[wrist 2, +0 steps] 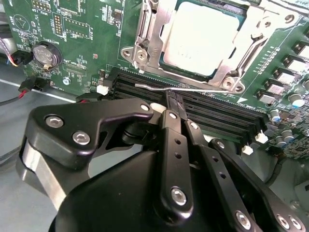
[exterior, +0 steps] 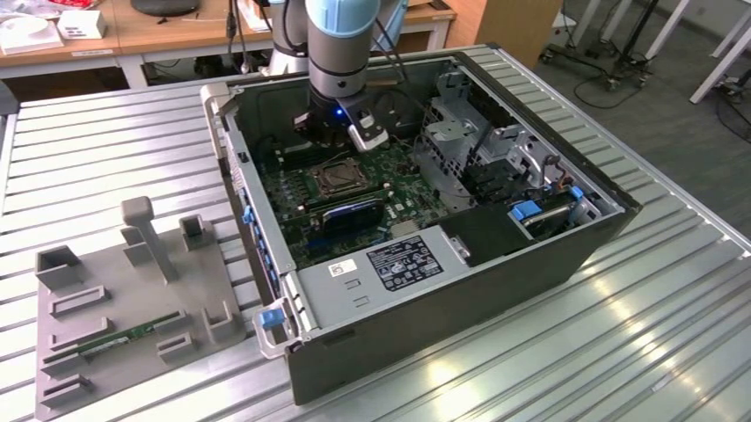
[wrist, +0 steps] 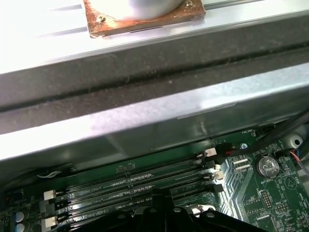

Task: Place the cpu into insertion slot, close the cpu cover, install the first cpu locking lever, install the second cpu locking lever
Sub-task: 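Install the first cpu locking lever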

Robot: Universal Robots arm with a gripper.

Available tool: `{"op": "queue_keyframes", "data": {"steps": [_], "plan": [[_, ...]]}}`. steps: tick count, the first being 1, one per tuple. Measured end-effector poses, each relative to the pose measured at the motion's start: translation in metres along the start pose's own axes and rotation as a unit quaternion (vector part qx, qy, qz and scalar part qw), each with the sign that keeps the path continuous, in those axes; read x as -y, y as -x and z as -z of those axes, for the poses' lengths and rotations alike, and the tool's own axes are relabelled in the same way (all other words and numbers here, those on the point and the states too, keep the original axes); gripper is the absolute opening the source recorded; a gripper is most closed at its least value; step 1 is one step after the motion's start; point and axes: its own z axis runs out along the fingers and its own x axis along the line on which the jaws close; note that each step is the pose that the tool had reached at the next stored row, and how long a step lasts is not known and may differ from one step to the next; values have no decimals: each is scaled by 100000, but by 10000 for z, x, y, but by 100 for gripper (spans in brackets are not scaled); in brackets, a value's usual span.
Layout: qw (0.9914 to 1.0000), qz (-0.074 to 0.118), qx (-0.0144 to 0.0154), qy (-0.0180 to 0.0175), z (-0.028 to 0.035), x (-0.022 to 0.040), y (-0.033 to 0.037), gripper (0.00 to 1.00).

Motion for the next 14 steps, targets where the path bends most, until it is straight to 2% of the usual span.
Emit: {"op": "queue_keyframes", "data": {"steps": [7,14], "plan": [[99972,-2267,719,-54,-1,-1,4,11],[99927,-3641,1156,-94,-2,0,2,11]]}}
